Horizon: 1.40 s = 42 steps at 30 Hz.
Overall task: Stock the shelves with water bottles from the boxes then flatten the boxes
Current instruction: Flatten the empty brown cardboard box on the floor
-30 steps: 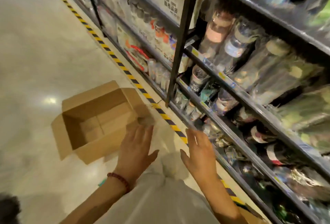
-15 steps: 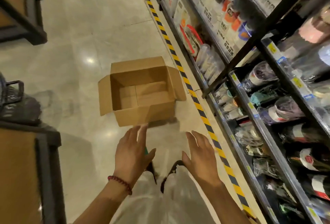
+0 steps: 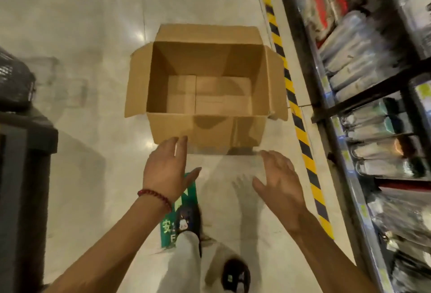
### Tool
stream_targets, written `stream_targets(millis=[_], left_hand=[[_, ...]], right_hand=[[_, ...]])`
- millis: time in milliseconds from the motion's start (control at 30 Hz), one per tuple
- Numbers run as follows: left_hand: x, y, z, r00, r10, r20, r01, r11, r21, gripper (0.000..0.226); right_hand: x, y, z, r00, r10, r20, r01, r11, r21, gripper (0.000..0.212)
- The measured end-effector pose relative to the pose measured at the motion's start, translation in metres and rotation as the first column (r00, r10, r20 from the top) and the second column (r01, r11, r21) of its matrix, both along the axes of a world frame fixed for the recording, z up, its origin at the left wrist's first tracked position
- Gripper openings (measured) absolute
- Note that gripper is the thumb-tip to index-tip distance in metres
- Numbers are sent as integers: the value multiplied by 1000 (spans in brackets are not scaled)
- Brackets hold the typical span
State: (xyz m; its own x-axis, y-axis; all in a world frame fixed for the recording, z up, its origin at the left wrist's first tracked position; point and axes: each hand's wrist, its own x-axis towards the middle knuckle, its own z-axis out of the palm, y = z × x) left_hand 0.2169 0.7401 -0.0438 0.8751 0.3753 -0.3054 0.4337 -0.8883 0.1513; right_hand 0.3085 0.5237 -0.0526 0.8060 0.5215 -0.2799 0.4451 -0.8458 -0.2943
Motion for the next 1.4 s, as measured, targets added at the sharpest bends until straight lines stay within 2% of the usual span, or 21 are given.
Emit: stream_targets(millis=[67,167,267,367,467,533,667,767,967,1067,1167,1200,1267,1333,1400], left_hand=[[17,6,-47,1000,-5,16,5,1000,2,82],[52,20,-112,996,-7,92,3,999,41,80],[90,35,-174,999,-31,25,27,990,136,87],[115,48,-229,999,-40,-11,42,985,167,91],[116,53,-265,996,-84,7,79,959,273,91],[112,53,-276,992,-110,54,84,930,358,90],[99,50,-286,987,-140,80,95,904,418,93],[88,43,-281,991,-134,21,116,917,381,92],[50,19,-278,993,-118,-24,120,942,313,88],[33,19,-280,992,-127,-2,124,963,238,88],[18,22,-283,983,-182,-16,181,958,221,86],[14,20,-283,981,-191,-13,189,959,211,87],[6,14,-283,981,-194,-21,194,964,182,89],[-2,9,-284,981,-190,-46,196,967,164,92],[-11,5,-285,976,-199,-90,211,966,150,95]], right_hand=[[18,3,-40,999,22,-40,-23,999,-32,59],[53,19,-102,999,34,29,-34,999,-10,59],[93,42,-161,993,-3,119,1,1000,17,60],[123,57,-217,979,48,197,-47,999,-9,64],[129,61,-263,956,49,289,-51,999,1,70],[124,63,-283,927,-11,375,-23,996,87,69],[113,57,-307,872,-75,484,-29,978,205,69],[98,45,-306,894,-84,440,-29,969,245,68],[58,23,-302,951,-165,260,76,944,322,62],[39,7,-306,935,-309,175,197,861,469,65],[25,-10,-308,846,-524,-95,484,683,547,84],[23,-15,-309,825,-530,-198,549,664,508,91],[23,-22,-314,847,-458,-271,532,724,440,97],[23,-27,-320,871,-412,-265,490,755,435,86],[21,-28,-324,863,-450,-231,505,748,430,63]])
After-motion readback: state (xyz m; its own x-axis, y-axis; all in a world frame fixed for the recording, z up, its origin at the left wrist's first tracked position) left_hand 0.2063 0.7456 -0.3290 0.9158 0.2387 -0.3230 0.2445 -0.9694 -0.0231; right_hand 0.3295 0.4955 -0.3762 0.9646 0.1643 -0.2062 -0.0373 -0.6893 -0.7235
